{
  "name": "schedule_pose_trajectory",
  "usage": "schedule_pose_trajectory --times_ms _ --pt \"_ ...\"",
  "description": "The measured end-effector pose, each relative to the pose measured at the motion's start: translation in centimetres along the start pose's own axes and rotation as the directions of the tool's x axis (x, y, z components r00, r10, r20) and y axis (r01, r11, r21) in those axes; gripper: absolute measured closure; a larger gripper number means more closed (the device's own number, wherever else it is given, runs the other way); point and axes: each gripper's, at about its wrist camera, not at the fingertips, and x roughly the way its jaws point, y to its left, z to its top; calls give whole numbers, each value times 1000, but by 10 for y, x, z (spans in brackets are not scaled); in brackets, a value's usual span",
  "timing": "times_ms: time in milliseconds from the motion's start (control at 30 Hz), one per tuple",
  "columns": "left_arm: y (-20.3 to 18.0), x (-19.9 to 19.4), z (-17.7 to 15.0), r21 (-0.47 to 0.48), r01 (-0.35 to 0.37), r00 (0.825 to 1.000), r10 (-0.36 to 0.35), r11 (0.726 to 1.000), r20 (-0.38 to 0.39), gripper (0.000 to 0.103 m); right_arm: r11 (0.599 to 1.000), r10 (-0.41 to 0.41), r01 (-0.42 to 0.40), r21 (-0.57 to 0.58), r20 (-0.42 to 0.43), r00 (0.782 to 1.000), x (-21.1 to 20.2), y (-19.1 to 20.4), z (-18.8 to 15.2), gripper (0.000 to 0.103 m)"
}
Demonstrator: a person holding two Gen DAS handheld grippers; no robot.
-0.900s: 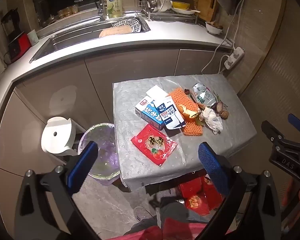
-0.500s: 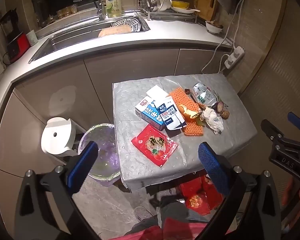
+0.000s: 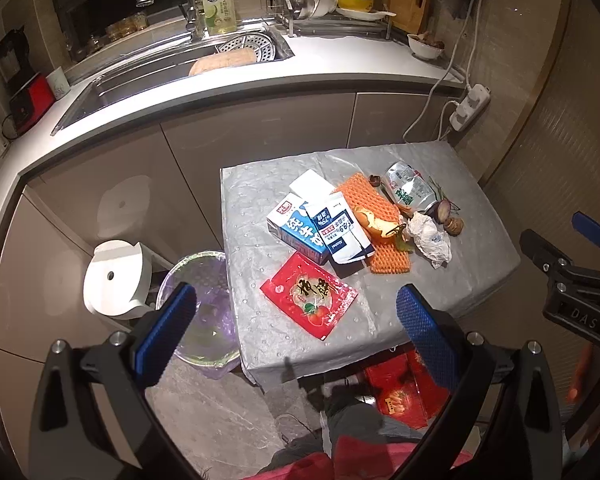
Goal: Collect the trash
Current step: 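Move the right tool toward the green-and-white soda can, then close the right tool on the soda can and lift it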
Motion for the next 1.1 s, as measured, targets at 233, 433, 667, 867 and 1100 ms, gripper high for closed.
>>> schedule_pose_trajectory --times_ms 233,433,667,867,1100 --pt "-6 13 12 -7 -15 1000 15 1000 -2 7 1000 21 -21 -8 -14 1000 25 -10 10 2" --pt "-11 25 20 -14 -16 1000 16 1000 13 7 999 34 -36 -33 -52 998 69 -25 20 2" --pt "-16 41 32 -49 -17 1000 17 999 0 7 991 64 -78 -109 -125 990 147 -30 39 10" --pt "-21 52 43 -84 -41 999 41 996 -11 7 977 125 -158 -140 -219 968 229 -26 56 15" --pt "-14 60 41 -121 -77 996 71 990 -47 7 966 129 -194 -170 -332 934 297 -15 62 15"
